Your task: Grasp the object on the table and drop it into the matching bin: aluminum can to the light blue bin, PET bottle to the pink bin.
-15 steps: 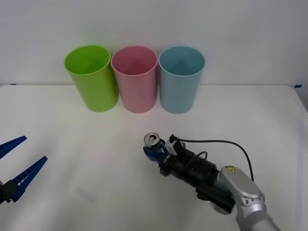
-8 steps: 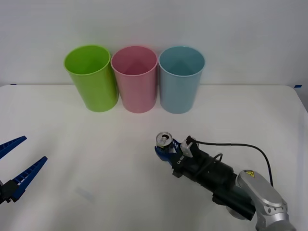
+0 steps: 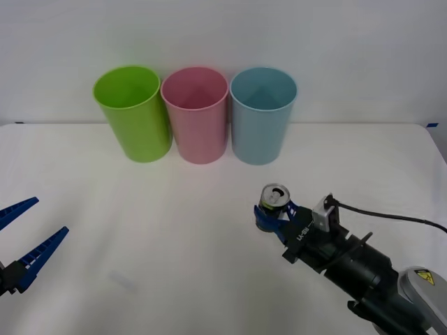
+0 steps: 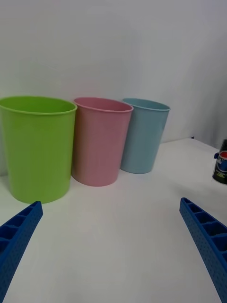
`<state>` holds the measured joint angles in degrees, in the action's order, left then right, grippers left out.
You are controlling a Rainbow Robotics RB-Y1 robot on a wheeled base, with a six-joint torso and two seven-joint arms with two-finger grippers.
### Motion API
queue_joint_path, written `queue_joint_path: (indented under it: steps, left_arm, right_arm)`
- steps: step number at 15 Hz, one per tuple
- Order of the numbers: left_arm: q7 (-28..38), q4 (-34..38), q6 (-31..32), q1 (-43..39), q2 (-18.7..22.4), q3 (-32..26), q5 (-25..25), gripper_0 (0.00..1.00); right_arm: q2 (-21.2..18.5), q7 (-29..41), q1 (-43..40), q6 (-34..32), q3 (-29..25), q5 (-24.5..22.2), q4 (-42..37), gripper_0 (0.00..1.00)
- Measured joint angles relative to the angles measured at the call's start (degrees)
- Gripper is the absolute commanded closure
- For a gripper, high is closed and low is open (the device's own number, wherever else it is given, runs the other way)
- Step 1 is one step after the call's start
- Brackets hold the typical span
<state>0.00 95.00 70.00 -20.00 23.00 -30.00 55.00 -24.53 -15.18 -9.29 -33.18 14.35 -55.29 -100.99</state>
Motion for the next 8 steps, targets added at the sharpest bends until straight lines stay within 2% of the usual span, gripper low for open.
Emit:
queue_joint_path:
  steps: [4, 8]
  left_arm:
    - [0.0, 0.0, 0.0, 0.0, 0.0, 0.0, 0.0, 0.0]
    - [0.0, 0.0, 0.0, 0.0, 0.0, 0.0, 0.0, 0.0]
  right_arm:
    - [-1.8, 6.0, -5.5, 0.6, -4.8, -0.9, -9.0, 1.0]
    - [-3.1, 11.7, -6.9, 0.7, -10.2, -1.1, -14.7, 1.0]
